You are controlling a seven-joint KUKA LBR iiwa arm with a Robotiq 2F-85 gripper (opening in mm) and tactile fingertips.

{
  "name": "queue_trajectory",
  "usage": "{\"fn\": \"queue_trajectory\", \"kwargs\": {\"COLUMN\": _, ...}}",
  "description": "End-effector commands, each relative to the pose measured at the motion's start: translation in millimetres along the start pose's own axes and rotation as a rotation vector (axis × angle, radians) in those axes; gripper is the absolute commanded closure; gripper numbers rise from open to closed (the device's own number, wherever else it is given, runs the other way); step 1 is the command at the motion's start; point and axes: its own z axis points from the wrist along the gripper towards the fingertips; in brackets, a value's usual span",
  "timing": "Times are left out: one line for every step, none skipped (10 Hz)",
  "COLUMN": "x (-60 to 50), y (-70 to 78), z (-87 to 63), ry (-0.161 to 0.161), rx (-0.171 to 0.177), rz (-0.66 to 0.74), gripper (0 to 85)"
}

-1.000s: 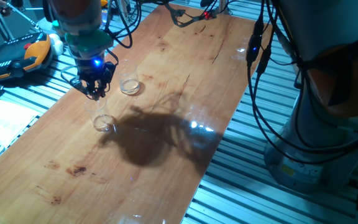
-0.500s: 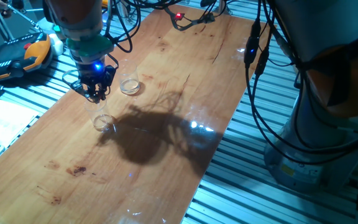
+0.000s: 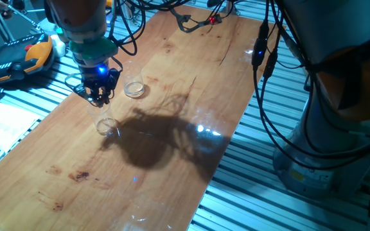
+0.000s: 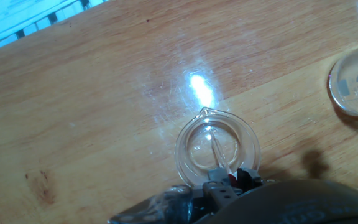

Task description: Transfer liquid using a dropper

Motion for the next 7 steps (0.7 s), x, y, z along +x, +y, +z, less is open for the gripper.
{"fn": "queue_trajectory", "kwargs": {"x": 0.0, "y": 0.1, "z": 1.0, "ry": -0.002, "rx": 0.000, "rz": 0.000, "gripper": 66.3}}
{"fn": "queue_trajectory", "kwargs": {"x": -0.2, "y": 0.1, "z": 2.2, "ry": -0.005, "rx": -0.002, "rz": -0.002, "gripper": 66.3}}
{"fn": "queue_trajectory", "kwargs": {"x": -0.3, "y": 0.1, "z": 2.9, "ry": -0.005, "rx": -0.002, "rz": -0.003, "gripper": 65.7}}
{"fn": "queue_trajectory", "kwargs": {"x": -0.3, "y": 0.1, "z": 3.0, "ry": -0.004, "rx": -0.003, "rz": -0.003, "gripper": 65.3}}
{"fn": "queue_trajectory", "kwargs": {"x": -0.2, "y": 0.1, "z": 3.1, "ry": -0.004, "rx": -0.003, "rz": -0.003, "gripper": 65.3}}
{"fn": "queue_trajectory", "kwargs": {"x": -0.2, "y": 0.1, "z": 3.4, "ry": -0.003, "rx": -0.004, "rz": -0.003, "gripper": 65.3}}
{"fn": "queue_trajectory", "kwargs": {"x": -0.3, "y": 0.1, "z": 3.8, "ry": -0.003, "rx": -0.004, "rz": -0.003, "gripper": 65.0}}
